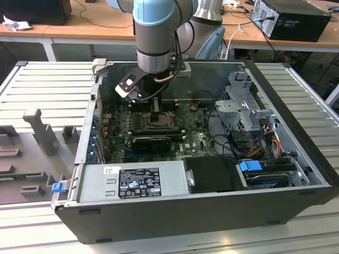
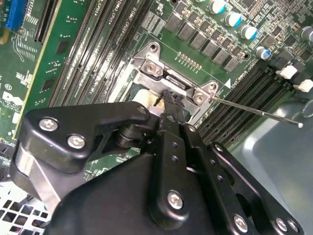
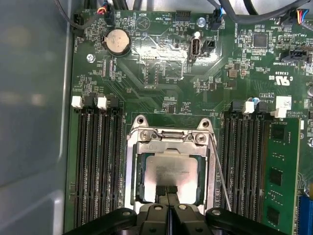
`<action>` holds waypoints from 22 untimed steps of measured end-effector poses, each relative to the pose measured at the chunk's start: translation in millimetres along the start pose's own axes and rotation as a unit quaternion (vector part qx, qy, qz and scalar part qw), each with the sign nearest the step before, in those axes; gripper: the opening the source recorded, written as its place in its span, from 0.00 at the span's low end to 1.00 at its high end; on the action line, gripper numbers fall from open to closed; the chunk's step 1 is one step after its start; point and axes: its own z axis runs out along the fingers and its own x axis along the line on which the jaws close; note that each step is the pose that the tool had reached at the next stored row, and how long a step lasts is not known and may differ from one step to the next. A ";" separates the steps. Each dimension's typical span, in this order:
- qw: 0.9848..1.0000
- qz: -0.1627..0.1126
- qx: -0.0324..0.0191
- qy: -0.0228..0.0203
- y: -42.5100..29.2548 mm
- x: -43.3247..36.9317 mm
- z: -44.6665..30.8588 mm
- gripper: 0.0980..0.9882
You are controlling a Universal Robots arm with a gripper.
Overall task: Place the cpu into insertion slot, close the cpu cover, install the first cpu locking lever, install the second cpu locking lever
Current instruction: 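Close the cpu cover, then install the first cpu locking lever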
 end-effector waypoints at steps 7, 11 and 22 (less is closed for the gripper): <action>1.000 0.000 0.001 -0.001 12.9 -0.4 -7.6 0.01; 1.000 0.000 0.001 0.000 18.5 -0.6 -7.4 0.01; 1.000 0.000 0.001 -0.001 18.9 -0.5 -12.9 0.01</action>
